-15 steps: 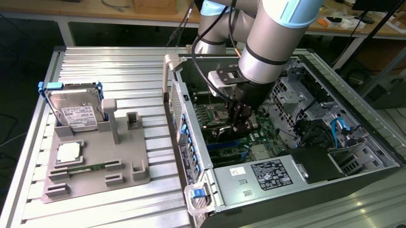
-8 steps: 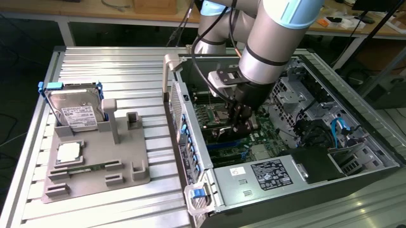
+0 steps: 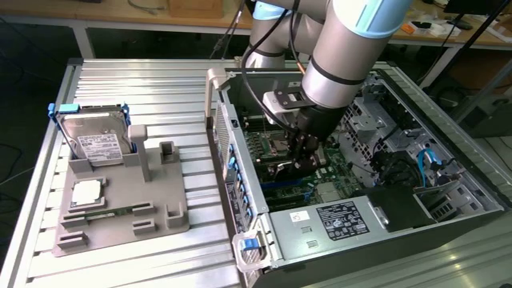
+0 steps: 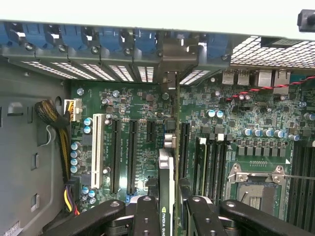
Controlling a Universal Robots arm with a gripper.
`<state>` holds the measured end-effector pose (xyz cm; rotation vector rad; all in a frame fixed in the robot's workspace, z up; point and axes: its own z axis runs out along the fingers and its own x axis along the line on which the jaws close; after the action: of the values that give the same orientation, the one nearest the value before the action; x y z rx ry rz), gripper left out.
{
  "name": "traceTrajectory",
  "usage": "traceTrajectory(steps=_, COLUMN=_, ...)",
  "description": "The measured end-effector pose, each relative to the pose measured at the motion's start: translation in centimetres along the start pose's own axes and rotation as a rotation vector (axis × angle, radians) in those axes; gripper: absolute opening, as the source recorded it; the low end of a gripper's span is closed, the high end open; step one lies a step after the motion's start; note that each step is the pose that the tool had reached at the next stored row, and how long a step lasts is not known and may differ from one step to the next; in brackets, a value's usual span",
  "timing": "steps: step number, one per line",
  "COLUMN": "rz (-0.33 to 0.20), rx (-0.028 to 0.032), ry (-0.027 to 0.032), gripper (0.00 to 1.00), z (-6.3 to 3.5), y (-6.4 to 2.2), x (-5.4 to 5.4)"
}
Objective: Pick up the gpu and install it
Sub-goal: 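Insert the gpu into the slot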
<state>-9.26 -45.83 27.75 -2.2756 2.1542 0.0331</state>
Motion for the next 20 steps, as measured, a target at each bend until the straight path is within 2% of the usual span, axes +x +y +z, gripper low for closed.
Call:
traceTrajectory(steps=10, rz=0.007, rx=0.0001, ry=0.0, gripper=0.27, z=0.0, y=0.01, x=0.01)
traceTrajectory(steps=20, rz=0.046, rx=0.0009, ry=-0.0003, gripper=0.27, z=0.0, y=0.01, x=0.07)
